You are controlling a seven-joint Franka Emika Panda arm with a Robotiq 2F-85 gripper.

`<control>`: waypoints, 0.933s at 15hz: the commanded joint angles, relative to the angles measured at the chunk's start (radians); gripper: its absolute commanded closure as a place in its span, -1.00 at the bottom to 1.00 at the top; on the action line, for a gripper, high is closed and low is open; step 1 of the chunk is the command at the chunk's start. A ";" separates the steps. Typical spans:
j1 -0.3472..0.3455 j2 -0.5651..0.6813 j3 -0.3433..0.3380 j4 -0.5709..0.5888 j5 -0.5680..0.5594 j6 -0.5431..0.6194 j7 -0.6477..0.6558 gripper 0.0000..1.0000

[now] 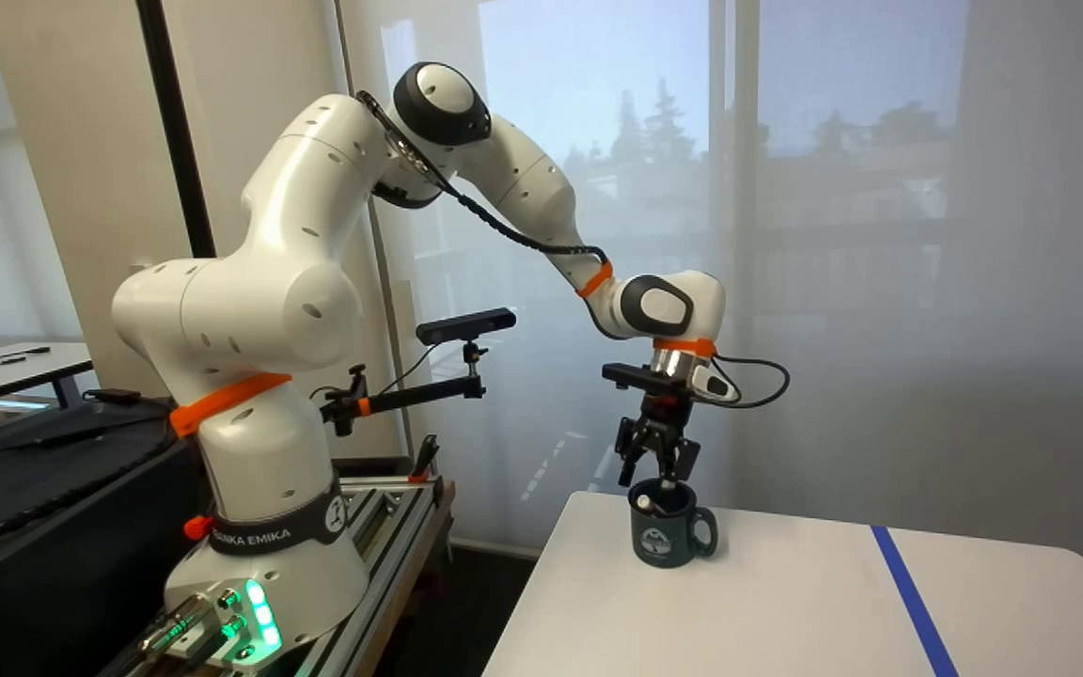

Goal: Pick up the marker from the cup and put it on the table

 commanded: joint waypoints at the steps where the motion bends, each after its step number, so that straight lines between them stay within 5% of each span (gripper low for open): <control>1: -0.028 -0.033 0.002 0.060 0.029 -0.043 -0.020 -0.48; 14: -0.069 -0.073 0.010 0.106 0.035 -0.066 -0.019 -0.34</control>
